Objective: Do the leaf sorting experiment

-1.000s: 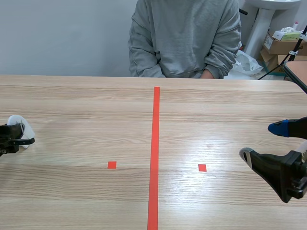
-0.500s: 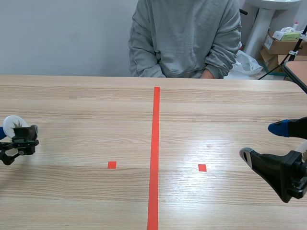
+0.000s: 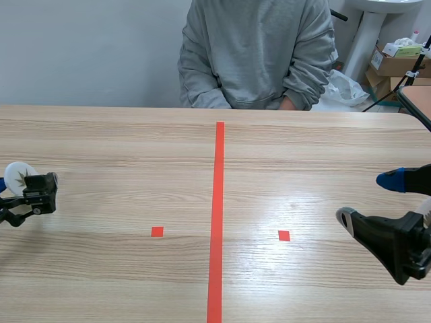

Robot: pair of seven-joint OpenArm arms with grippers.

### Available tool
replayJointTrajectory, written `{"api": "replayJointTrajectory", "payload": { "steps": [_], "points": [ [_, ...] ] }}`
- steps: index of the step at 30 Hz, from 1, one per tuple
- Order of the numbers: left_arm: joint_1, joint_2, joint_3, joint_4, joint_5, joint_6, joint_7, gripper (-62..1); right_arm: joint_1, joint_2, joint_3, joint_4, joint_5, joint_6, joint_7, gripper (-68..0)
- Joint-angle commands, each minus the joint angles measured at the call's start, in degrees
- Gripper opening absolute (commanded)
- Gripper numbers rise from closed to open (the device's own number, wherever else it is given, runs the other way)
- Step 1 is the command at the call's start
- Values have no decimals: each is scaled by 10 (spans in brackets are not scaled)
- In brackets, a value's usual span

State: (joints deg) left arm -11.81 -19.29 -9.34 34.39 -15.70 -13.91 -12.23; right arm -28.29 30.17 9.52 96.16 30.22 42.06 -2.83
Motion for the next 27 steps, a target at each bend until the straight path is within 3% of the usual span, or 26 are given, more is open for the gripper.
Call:
{"api": "replayJointTrajectory", "payload": {
  "steps": [1,8,15,19,27],
  "points": [
    [4,-18,-4,36,-4,-2,-7,-36,8,6,-2,9,7,7,9,-115],
    [65,-49,-4,153,-4,-13,17,-36,8,6,-2,9,7,7,9,-115],
    [171,-62,-4,315,-4,-71,18,-36,8,6,-2,9,7,7,9,-115],
    [227,-62,-4,399,-4,-88,28,-37,8,6,-2,9,7,7,9,-115],
    [320,-65,-4,506,-4,-153,30,-37,8,7,-2,9,0,7,6,-115]
  ]
}}
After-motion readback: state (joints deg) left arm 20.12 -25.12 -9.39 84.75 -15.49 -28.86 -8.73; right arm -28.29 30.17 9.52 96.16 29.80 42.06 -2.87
